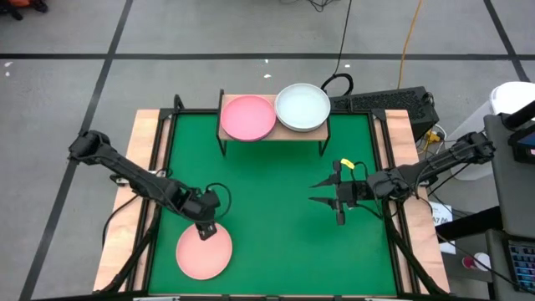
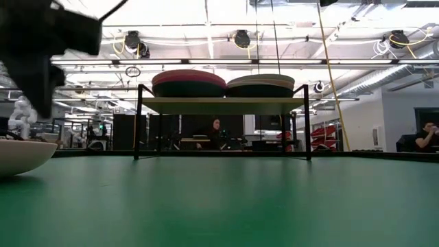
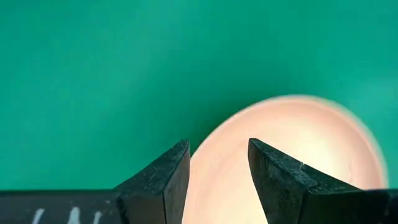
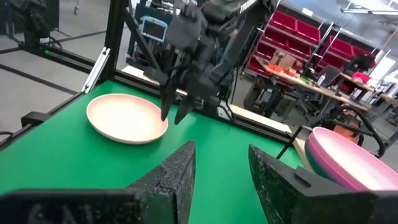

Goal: Place and stack plates onto a shelf
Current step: Stack the light orange plate on top of the light pink plate on the shelf

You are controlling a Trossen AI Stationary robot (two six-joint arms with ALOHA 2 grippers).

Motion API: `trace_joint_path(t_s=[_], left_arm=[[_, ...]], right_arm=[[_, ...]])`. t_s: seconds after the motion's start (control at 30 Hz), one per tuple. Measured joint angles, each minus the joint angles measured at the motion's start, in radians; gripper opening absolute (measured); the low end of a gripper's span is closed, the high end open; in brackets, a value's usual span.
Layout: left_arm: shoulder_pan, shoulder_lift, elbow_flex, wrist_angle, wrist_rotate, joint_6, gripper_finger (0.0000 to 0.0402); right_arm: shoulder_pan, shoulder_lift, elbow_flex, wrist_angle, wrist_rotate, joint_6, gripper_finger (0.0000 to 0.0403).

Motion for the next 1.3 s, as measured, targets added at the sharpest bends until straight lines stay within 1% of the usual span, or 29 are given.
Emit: trace_joint_path(t_s=[0.23,0.4,0.53,0.67,0.83,0.93,1.07,1.23,1.3], left_arm=[[0.001,0.0,-0.087,0.007,0.065,-0.022,0.0168],[0.002,0.0,-0.141,0.113,0.099,-0.022,0.0168],[0.003,0.019,-0.177,0.16,0.128,-0.035,0.0168],[0.003,0.045,-0.197,0.16,0.147,-0.066,0.0168],[0.003,0.066,-0.195,0.161,0.156,-0.064,0.0165],[0.003,0.066,-0.196,0.161,0.161,-0.036,0.0142],[0.004,0.068,-0.197,0.163,0.173,-0.033,0.0091],[0.019,0.065,-0.192,0.187,0.227,-0.02,0.0029],[0.032,0.064,-0.171,0.197,0.231,0.0,0.0013]], right_arm=[[0.0,0.0,0.0,-0.003,0.0,0.004,0.013],[0.0,0.0,0.0,-0.011,0.0,0.024,0.013],[0.0,0.0,0.0,-0.012,0.0,0.026,0.013],[0.0,0.0,0.0,-0.012,0.0,0.026,0.013],[0.0,0.0,0.0,-0.012,0.0,0.026,0.013],[0.0,0.0,0.0,-0.012,0.0,0.026,0.013],[0.0,0.0,0.0,-0.012,0.0,0.026,0.013],[0.0,0.0,0.0,-0.012,0.0,0.026,0.013],[0.0,0.0,0.0,-0.011,0.0,0.026,0.013]])
